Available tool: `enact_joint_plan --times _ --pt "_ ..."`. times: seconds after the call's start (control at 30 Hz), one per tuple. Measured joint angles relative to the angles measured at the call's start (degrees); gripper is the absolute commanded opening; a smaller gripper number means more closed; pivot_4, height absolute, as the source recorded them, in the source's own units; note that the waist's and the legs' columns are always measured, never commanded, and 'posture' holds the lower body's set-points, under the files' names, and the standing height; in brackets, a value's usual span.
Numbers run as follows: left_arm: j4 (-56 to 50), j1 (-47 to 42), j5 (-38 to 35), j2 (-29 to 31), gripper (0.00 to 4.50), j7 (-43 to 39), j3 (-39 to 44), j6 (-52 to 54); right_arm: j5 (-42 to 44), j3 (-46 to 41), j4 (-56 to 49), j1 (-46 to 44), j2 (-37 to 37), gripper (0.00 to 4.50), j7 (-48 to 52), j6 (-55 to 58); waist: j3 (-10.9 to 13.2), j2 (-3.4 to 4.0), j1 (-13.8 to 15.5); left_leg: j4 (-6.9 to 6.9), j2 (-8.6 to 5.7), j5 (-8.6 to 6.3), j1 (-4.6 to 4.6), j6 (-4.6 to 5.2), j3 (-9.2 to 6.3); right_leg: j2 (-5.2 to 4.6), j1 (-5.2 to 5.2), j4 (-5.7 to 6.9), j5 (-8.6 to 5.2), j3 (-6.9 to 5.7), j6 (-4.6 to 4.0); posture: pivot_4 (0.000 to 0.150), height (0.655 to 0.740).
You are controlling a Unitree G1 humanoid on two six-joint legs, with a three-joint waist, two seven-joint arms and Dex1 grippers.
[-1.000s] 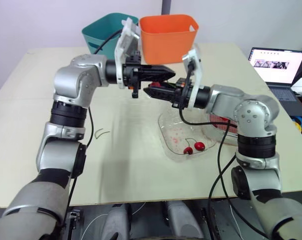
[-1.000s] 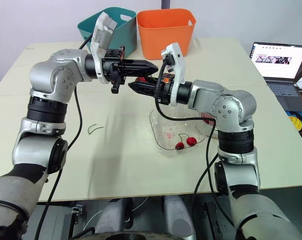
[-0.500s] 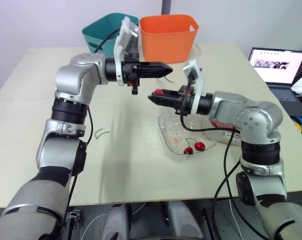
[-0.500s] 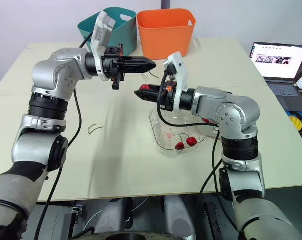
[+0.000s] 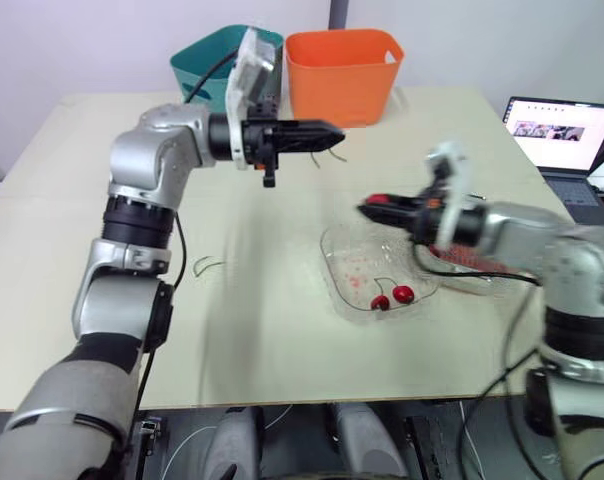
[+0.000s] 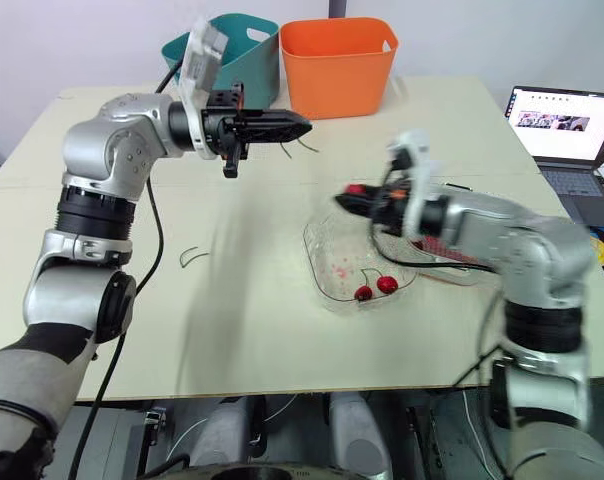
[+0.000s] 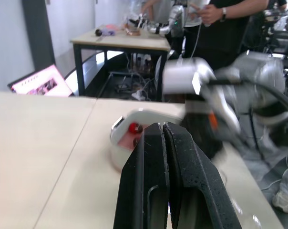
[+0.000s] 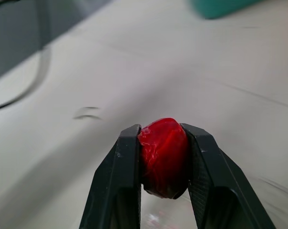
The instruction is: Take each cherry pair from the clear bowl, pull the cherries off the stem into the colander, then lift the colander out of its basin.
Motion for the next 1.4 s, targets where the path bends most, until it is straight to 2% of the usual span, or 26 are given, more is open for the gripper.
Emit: enact_joint_plan --times 0.2,0.4,0.53,0.67,0.93,1.07,1.2,1.4 --pt "-1.26 1.24 0.01 -0.37 0.00 0.04 -0.09 0.00 -6.53 -4.53 4.16 9.44 -8.91 1.23 3.23 -8.13 0.00 -0.01 -0.40 0.00 0.01 0.00 0.08 0.00 0.03 0.05 0.01 0.04 -0.01 0.05 -0.02 0.150 0.7400" --pt "-1.59 2.46 0.45 -0.47 0.00 -0.01 -0.83 -0.21 -10.54 -5.73 5.66 16.12 -10.45 1.23 5.15 -13.35 0.00 -0.01 -0.36 0.00 0.01 0.00 0.11 0.00 0.03 0.07 0.01 0.08 -0.12 0.07 0.16 0.150 0.7400" --pt "-1.58 2.48 1.11 -0.47 0.00 -0.09 -1.01 -0.86 -12.28 -5.47 6.03 17.52 -10.45 2.18 5.59 -15.16 0.00 -0.01 -0.34 0.02 0.00 0.00 0.09 0.00 0.05 0.06 0.01 0.06 -0.12 0.08 0.16 0.150 0.7400" --pt "-1.56 2.47 1.36 -0.46 0.00 -0.18 -1.09 -0.94 -13.14 -5.47 6.44 17.66 -10.45 3.59 6.25 -16.11 0.00 -0.01 -0.33 0.02 0.00 0.00 0.10 0.00 0.05 0.06 0.01 0.06 -0.12 0.08 0.16 0.150 0.7400" --pt "-1.44 2.49 2.20 0.87 0.00 0.44 -0.85 -0.59 -12.57 -5.82 7.13 15.01 -10.87 3.59 6.99 -15.44 0.00 -0.01 -0.46 0.01 0.00 0.00 0.11 0.00 0.05 0.06 0.00 0.07 -0.12 0.09 0.16 0.150 0.7400" --pt "-1.87 3.32 1.80 3.37 0.00 2.90 1.25 2.96 -7.30 -5.29 1.38 9.20 -10.70 3.59 7.27 -10.92 0.01 0.01 -0.59 -0.03 0.04 0.00 0.16 0.00 0.00 0.12 -0.01 0.14 -0.11 0.08 0.18 0.150 0.7400" --pt "-6.62 10.50 -1.07 8.34 0.00 6.11 4.73 11.78 -1.47 1.05 -8.47 3.74 -8.45 3.59 8.50 -7.09 0.00 0.03 -0.87 -0.09 0.10 0.00 0.17 0.01 -0.10 0.15 -0.01 0.18 -0.09 -0.01 0.22 0.150 0.7400" --pt "-18.60 26.66 -8.12 15.35 0.00 10.90 11.19 27.00 2.79 11.67 -15.25 -3.11 -3.26 3.59 8.54 -4.26 0.03 -0.05 -0.24 0.02 0.07 0.00 0.05 -0.01 -0.06 -0.04 0.00 0.06 -0.12 -0.07 0.05 0.150 0.7400"
